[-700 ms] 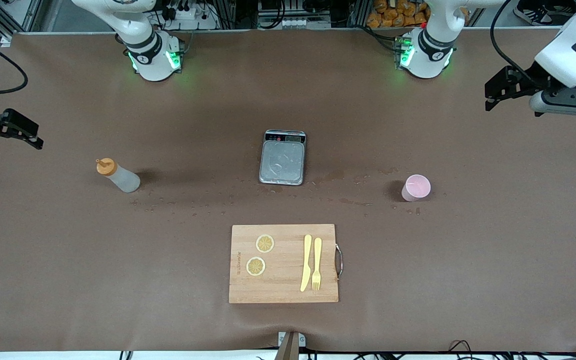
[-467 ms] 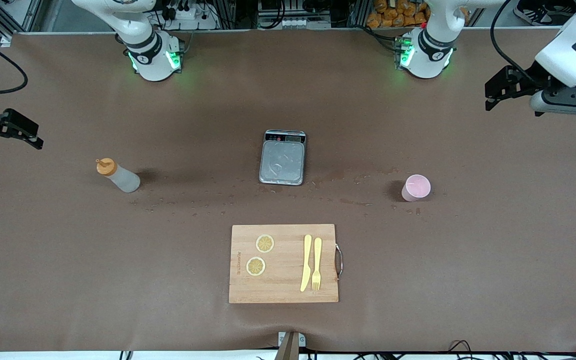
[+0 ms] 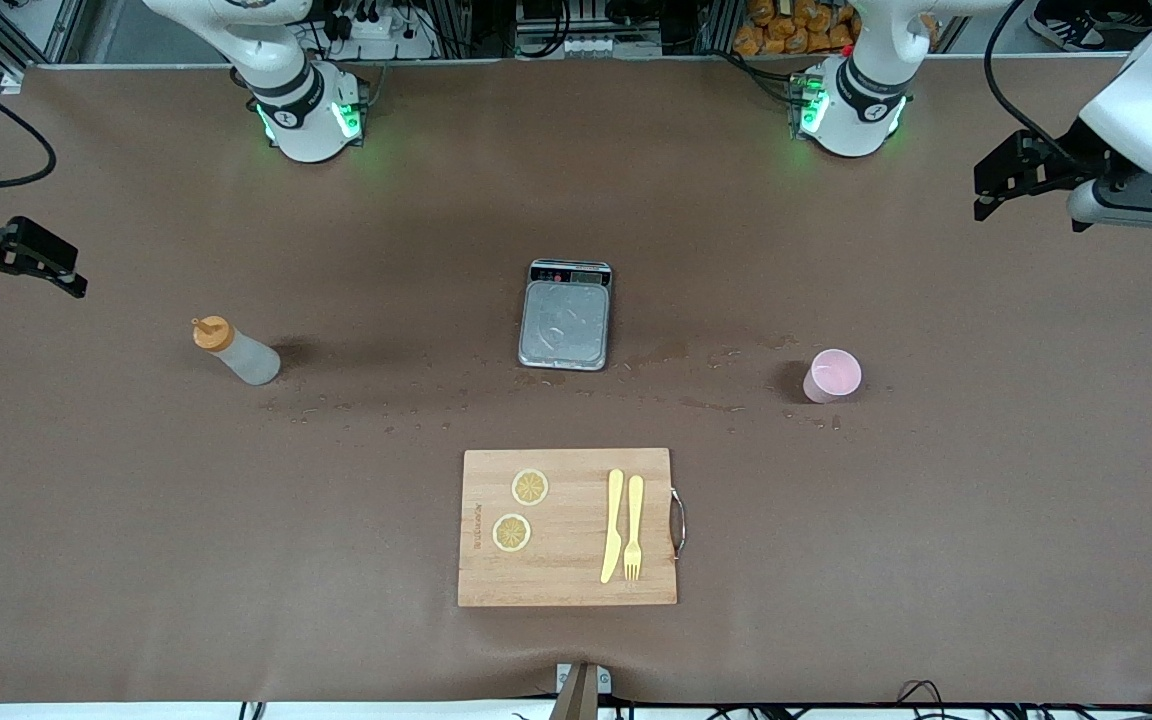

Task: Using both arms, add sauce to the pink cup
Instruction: 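Move the left gripper toward the pink cup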

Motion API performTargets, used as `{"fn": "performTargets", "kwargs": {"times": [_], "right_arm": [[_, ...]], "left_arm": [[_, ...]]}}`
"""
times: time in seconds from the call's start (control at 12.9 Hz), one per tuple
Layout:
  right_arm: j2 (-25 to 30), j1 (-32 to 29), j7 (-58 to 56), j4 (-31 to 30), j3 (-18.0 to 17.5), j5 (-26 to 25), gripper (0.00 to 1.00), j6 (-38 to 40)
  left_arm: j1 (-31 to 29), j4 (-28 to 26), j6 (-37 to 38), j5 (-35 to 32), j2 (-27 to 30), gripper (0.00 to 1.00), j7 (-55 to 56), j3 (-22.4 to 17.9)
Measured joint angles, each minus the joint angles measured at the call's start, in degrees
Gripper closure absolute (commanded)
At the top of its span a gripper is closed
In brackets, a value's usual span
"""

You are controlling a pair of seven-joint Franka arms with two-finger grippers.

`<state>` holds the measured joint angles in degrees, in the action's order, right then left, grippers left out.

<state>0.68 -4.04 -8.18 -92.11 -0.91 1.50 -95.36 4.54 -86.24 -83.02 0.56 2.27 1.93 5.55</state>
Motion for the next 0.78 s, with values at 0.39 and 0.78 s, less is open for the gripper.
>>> {"fn": "performTargets", "kwargs": {"times": [0.39, 0.78], "right_arm": [[0.0, 0.0, 0.0, 0.0, 0.1, 0.0, 0.0, 0.6], [-0.1, -3.5, 0.0, -0.1, 0.8, 0.0, 0.0, 1.9]], "left_arm": [[-0.3, -2.3, 0.2, 0.2, -0.3, 0.0, 0.0, -0.3], [-1.4, -7.8, -0.5, 0.2, -1.0, 0.0, 0.0, -0.4]]}}
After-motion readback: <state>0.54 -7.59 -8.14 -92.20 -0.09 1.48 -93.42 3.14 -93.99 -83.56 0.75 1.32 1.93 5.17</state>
